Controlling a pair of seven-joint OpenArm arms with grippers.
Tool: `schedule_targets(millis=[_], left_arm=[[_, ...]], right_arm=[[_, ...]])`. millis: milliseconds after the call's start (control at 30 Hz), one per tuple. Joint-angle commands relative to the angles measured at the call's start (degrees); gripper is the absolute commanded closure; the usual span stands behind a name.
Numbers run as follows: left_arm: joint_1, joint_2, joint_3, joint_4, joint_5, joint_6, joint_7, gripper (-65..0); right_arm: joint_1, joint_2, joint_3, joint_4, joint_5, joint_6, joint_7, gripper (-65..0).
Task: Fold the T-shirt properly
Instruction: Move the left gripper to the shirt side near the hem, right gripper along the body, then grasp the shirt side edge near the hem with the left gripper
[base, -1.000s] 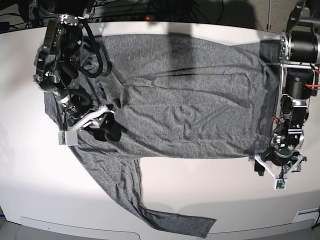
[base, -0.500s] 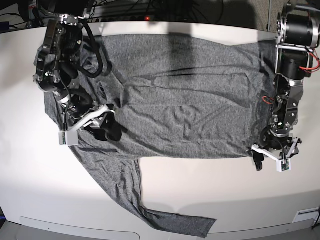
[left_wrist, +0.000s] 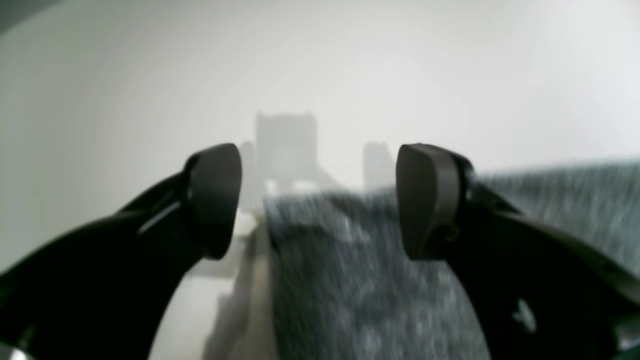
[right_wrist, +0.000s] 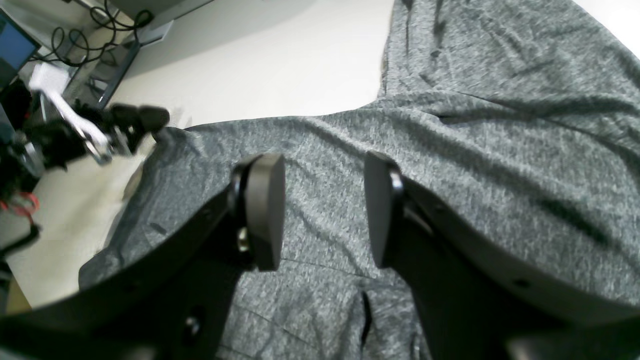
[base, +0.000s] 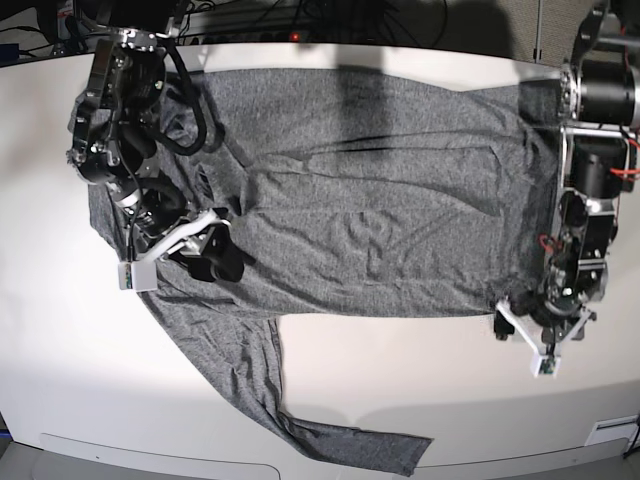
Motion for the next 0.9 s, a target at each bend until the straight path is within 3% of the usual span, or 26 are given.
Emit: schedule_targets(millis=[0,200,333,667,867], left_arm=[[-2.51,-0.70,-0.20,1.05,0.11,0.31,-0.33,-45.1],[-4.09,-1.92,-0.17,0.94,0.90,-2.27,5.22,-45.1],[-3.69,-2.73,-0.17,0.72,0.87,-3.34,5.99,-45.1],[-3.78,-3.15,-0.17,-10.49,-2.80,-3.52,-3.93,-45.1],[-3.56,-3.17,-0.17,-12.24,-4.63,-3.54,-4.44,-45.1]], right_arm=[[0.79,0.44,0.09,1.05,1.11,0.67,1.31,-26.0],[0.79,0.44,0.09,1.05,1.11,0.67,0.39,-26.0],[0.79,0.44,0.09,1.05,1.20,0.67,0.26,-26.0],[0.79,0.44,0.11,1.05,2.19,0.67,-1.07,-26.0],[0.79,0.44,0.09,1.05,2.19,0.67,-1.03,-26.0]])
